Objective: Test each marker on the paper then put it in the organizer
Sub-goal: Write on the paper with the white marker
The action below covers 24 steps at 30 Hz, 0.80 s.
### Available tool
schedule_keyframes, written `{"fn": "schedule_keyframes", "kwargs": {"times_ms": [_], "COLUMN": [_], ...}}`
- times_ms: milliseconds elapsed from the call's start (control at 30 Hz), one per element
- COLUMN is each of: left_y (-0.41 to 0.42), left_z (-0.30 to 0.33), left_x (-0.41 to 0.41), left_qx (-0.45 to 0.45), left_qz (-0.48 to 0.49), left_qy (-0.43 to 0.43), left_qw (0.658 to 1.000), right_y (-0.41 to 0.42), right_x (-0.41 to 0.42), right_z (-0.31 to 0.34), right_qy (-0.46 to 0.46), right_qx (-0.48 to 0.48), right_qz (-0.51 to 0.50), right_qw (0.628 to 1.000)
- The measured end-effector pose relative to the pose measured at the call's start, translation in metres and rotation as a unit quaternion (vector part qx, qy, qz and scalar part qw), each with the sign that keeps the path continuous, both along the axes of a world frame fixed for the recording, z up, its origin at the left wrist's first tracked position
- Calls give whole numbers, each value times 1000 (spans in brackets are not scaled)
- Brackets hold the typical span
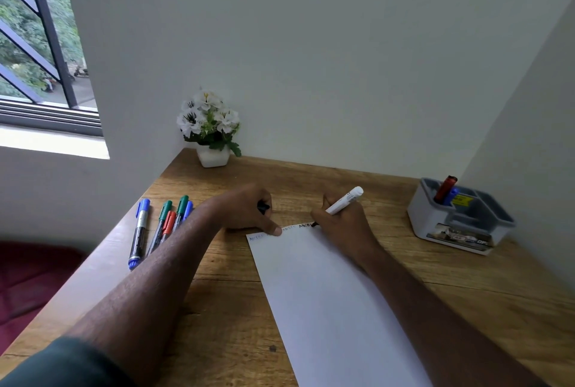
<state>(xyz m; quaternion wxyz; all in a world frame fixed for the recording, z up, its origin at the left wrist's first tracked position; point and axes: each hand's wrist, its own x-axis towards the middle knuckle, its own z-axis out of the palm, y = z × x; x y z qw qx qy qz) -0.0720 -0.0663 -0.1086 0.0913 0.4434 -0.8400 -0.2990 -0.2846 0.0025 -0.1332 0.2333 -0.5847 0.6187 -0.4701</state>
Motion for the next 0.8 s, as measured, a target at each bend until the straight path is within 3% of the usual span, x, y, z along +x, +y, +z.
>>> {"fn": "schedule_keyframes", "kwargs": {"times_ms": [800], "left_y": [0], "left_z": [1], "left_x": [0], "left_qx": [-1], "left_qz": [5], "left_qy": [-9], "left_qw": [1000], "right_y": [0], "right_x": [0], "right_z": [3], "right_qy": [-6], "right_qx": [-1], "right_qz": [-13], "right_qw": [1000]}}
